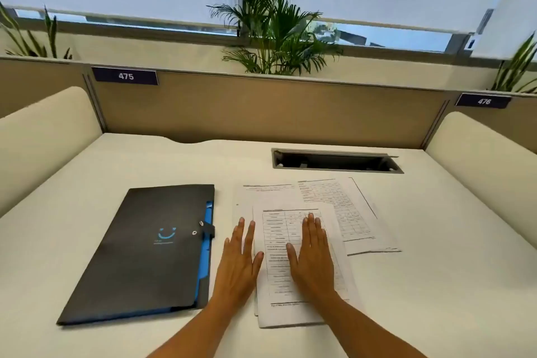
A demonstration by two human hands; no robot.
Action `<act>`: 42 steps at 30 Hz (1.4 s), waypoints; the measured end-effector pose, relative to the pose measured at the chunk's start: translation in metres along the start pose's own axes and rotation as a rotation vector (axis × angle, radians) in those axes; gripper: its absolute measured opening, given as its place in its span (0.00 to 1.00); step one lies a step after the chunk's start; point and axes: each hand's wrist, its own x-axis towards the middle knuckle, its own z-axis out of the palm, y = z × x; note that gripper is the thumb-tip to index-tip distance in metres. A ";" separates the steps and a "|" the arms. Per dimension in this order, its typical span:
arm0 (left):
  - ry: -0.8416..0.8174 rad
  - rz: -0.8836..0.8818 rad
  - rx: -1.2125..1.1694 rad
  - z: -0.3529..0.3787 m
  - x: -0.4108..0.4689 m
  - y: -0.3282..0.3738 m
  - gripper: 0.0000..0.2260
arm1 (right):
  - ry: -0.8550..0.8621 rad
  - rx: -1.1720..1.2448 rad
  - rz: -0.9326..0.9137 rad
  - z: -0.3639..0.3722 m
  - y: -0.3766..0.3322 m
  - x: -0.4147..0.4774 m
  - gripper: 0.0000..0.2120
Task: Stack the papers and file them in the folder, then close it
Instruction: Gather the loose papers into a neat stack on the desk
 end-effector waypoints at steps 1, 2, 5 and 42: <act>-0.015 -0.027 -0.027 0.003 -0.003 0.000 0.31 | -0.030 -0.002 0.038 0.001 0.003 -0.004 0.35; -0.003 -0.049 -0.039 0.007 -0.003 -0.001 0.32 | -0.052 -0.018 0.060 0.002 0.005 -0.006 0.35; -0.006 -0.123 -0.062 0.013 -0.005 -0.002 0.38 | -0.102 -0.038 0.105 0.008 0.012 -0.013 0.36; 0.203 -0.553 -0.540 -0.008 0.065 0.014 0.11 | -0.080 0.398 0.672 -0.032 -0.005 0.097 0.15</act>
